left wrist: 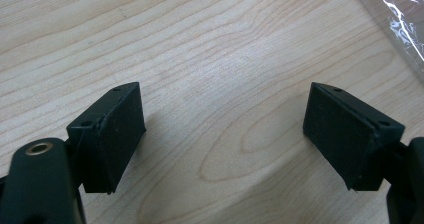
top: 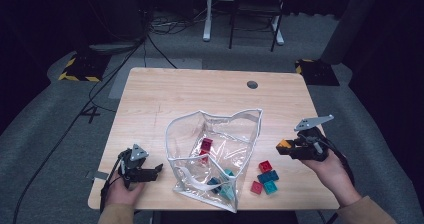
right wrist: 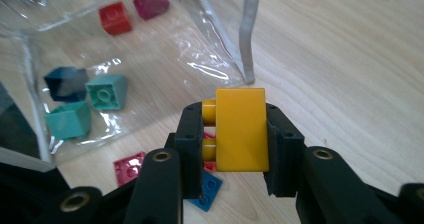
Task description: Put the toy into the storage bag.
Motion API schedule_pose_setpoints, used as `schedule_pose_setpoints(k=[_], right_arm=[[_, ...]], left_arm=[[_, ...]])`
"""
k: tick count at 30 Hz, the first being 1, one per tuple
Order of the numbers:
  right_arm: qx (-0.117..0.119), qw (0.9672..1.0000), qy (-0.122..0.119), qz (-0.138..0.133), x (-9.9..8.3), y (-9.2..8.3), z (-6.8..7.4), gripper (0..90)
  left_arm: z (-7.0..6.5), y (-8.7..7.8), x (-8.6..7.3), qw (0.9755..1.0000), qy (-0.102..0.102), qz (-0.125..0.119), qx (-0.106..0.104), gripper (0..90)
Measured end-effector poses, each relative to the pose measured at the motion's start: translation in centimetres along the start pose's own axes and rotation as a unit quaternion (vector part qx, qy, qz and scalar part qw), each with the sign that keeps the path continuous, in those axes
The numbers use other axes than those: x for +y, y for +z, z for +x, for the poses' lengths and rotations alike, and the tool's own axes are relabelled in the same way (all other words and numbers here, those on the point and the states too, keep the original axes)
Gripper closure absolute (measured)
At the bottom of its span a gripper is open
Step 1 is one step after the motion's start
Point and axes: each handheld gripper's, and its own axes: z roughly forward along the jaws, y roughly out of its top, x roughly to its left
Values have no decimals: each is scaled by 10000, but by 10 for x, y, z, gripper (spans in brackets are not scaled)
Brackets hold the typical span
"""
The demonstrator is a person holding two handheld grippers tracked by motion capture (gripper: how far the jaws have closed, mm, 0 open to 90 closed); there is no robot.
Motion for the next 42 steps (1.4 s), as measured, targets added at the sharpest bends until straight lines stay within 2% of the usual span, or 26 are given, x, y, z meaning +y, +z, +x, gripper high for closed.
schedule_pose_setpoints(k=[8, 18, 22, 29, 42], right_arm=[[100, 9996, -149, -206, 24, -28, 6, 660], [183, 9985, -267, -442, 48, -46, 14, 660], [264, 9977, -351, -525, 61, -51, 21, 660], [363, 9959, -638, -537, 89, -53, 38, 660], [584, 9927, -947, -464, 130, -44, 65, 660]], left_arm=[[0, 0, 0, 10000, 17, 1, 20, 172], [0, -1, 0, 10000, 39, 7, 32, 172], [0, 0, 0, 10000, 32, 5, 28, 172], [0, -1, 0, 10000, 38, 8, 31, 172], [0, -1, 0, 10000, 38, 9, 30, 172]])
